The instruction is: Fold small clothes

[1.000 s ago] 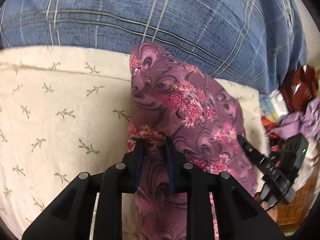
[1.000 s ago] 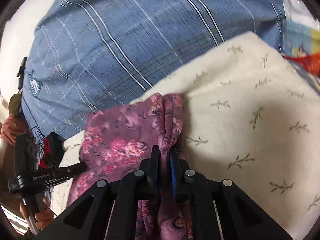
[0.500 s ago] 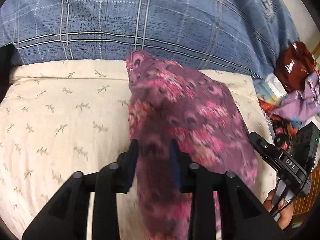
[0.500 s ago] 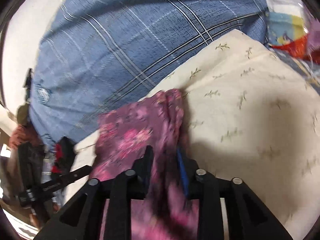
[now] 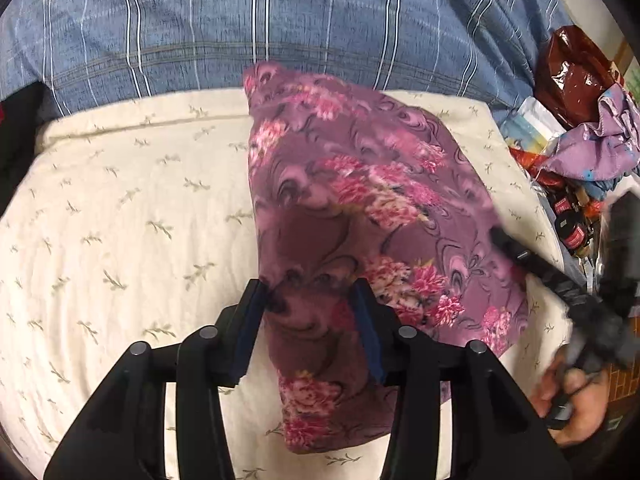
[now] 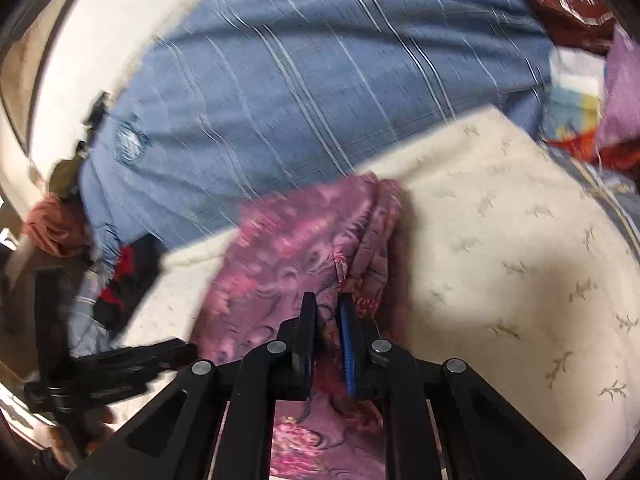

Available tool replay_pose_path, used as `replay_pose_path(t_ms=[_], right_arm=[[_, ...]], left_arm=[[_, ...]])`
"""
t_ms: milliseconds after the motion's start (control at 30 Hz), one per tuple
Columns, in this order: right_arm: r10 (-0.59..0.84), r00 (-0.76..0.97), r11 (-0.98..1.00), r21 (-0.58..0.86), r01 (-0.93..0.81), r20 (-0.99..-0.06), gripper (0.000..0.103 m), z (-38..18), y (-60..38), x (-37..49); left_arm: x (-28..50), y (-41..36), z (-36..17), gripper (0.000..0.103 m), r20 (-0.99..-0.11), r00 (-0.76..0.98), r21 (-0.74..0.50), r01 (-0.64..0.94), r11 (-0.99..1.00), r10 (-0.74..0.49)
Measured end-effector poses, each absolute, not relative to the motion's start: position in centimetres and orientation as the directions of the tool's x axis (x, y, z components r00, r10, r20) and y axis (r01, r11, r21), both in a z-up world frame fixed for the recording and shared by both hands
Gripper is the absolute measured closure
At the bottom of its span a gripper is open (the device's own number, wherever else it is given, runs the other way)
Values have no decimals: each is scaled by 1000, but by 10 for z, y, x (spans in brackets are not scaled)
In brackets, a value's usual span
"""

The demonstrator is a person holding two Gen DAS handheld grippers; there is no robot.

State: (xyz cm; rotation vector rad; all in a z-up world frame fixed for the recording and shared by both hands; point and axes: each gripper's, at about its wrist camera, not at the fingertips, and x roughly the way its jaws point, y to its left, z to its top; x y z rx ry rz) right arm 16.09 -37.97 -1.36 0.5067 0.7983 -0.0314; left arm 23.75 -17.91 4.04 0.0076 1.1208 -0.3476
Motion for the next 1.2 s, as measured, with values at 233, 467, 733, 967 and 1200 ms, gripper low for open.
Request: replay_pose_path(t_ms=[233, 467, 733, 967, 1200], right_arm=[[277, 727, 789, 581, 201, -628, 75, -20, -393, 131], [281, 702, 848, 511, 137, -654, 97, -20, -371, 109], [171, 654, 905, 380, 191, -737, 98, -34, -377, 110], [245, 774, 791, 582, 189, -584, 79, 9, -419, 132], [280, 732, 741, 625, 247, -622, 73, -15, -421, 217]], left_arm=[[228, -149, 35, 52, -859, 285, -376, 216, 901, -426], [209, -146, 6, 50, -843, 191, -478, 164, 863, -503], [193, -147, 4, 53, -851, 198, -429, 273, 861, -486], [229, -105, 52, 49, -766, 303, -491, 292, 821, -566], [319, -114, 34, 46, -793, 260, -538, 124, 834, -551]])
